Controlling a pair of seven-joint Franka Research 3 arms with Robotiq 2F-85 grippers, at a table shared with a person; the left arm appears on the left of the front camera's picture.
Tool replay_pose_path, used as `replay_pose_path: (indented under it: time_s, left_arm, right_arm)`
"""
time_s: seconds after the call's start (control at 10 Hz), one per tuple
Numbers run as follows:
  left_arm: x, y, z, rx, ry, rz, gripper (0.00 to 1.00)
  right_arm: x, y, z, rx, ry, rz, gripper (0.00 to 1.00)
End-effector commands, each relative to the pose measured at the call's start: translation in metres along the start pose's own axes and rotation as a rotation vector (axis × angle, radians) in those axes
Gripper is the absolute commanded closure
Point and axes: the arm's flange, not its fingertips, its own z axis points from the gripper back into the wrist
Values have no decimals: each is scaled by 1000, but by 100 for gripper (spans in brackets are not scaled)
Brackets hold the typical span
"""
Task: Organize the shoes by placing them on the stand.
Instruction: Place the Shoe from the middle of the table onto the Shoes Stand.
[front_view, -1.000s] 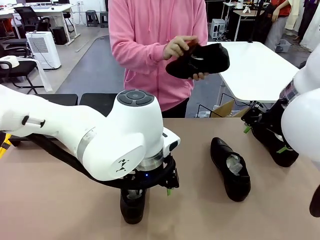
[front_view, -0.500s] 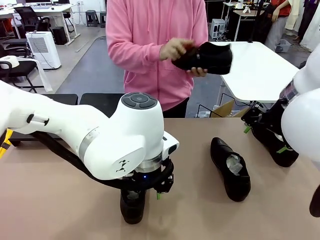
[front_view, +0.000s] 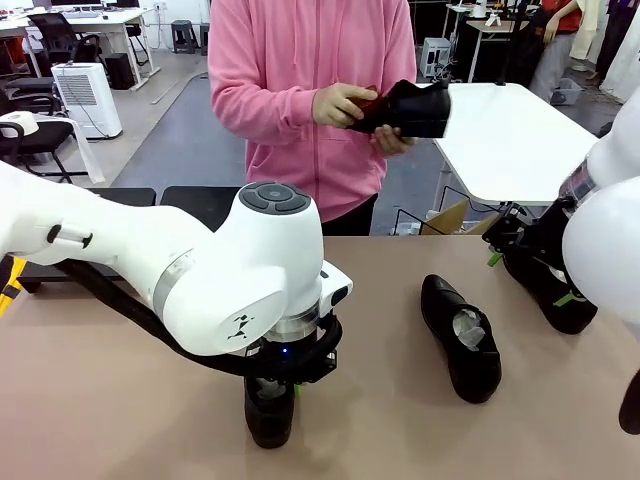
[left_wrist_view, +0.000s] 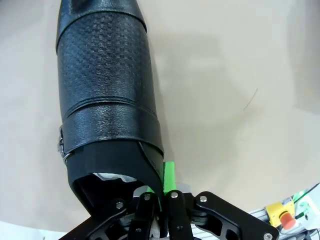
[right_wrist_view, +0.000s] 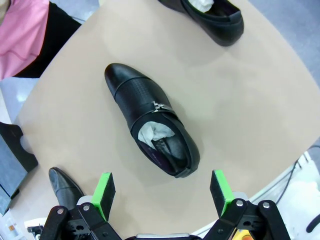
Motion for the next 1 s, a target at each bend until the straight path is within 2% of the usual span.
replay_pose_path:
  time_s: [0.0,0.3,0.6,0.7,0.9]
  left_arm:
    - [-4,8,5,12,-22,20,100]
    - [-51,45,66,-31,-59,-22,100]
    - [-87,125,139,-46,-180,54,100]
    - [-88,149,157,-42,-278,66,100]
    - [-59,199,178,49,-441,78,100]
  right_arm:
    - [1,0,0,13,-6,9,0]
    - [1,0,0,13,-6,9,0]
    - [1,0,0,13,-6,9,0]
    - [1,0,0,13,-6,9,0]
    - [1,0,0,13,-6,9,0]
